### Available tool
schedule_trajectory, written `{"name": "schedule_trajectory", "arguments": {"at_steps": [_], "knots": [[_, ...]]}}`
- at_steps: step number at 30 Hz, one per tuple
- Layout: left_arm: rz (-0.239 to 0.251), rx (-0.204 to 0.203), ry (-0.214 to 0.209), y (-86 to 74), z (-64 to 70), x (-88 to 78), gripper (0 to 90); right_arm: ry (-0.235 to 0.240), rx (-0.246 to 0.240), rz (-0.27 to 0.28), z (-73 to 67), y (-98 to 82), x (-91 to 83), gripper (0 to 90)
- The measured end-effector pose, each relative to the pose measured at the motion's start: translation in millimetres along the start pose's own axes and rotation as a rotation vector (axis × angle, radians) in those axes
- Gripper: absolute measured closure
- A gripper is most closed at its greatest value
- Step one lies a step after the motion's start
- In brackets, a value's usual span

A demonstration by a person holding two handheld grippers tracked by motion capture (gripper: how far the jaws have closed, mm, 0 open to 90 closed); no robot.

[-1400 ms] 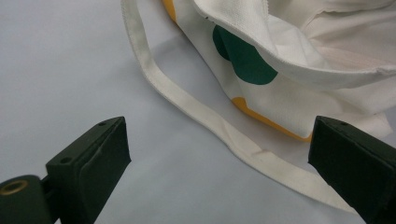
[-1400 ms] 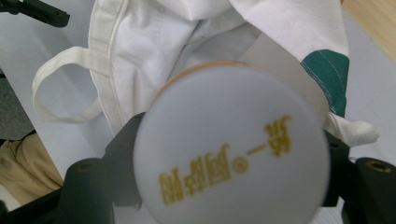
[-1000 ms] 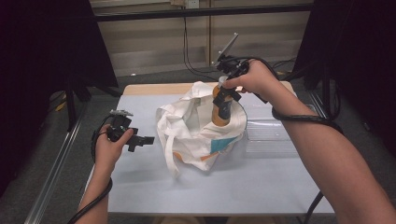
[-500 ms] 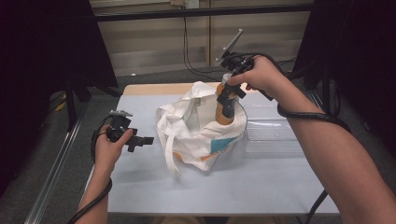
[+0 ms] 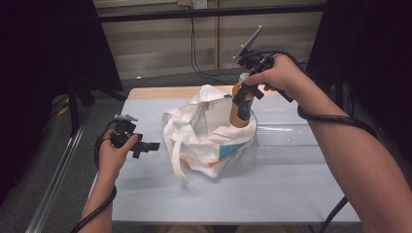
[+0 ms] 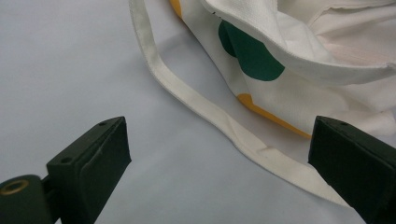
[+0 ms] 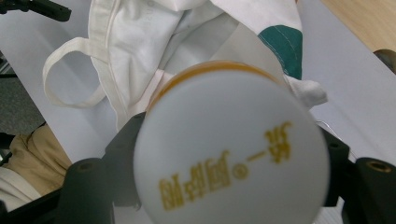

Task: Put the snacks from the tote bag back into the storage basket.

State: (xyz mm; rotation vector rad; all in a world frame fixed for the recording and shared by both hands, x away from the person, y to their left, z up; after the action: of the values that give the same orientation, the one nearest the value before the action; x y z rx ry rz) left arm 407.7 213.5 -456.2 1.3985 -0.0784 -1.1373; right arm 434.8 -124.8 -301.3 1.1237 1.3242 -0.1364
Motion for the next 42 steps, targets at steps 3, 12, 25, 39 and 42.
{"name": "schedule_trajectory", "arguments": {"at_steps": [3, 12, 25, 39, 42], "knots": [[-0.001, -0.004, 0.001, -0.6, 0.1, 0.6, 5.2, 0.001, 0.008, 0.001, 2.7, -2.3, -2.8, 30.1], [-0.009, 0.001, 0.0, -1.5, -0.2, 2.1, 5.2, 0.0, 0.029, -0.002, 10.0, -8.5, -9.5, 30.1], [-0.016, 0.005, 0.003, -1.9, -2.0, 2.5, 5.3, -0.033, 0.034, -0.002, 26.0, -20.5, -24.6, 30.1], [-0.006, -0.001, 0.002, -0.3, -0.1, 2.4, 5.3, -0.058, 0.054, -0.012, 42.5, -38.6, -31.2, 30.0], [-0.008, 0.004, 0.005, -0.6, -0.6, 2.6, 5.2, -0.063, 0.057, -0.021, 45.3, -42.9, -31.5, 30.1]]}}
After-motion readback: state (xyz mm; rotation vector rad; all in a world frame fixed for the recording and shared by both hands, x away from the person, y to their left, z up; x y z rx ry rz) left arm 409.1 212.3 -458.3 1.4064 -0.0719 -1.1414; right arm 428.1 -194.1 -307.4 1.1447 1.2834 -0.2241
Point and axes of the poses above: each handheld gripper's, and its own axes: x roughly forward along the jaws, y roughly out of its top, z roughly to its right, the point moved 7 cm from there along x, roughly forward along the jaws, and after that the axes turned 14 degrees about z, right-handed, at the moved point
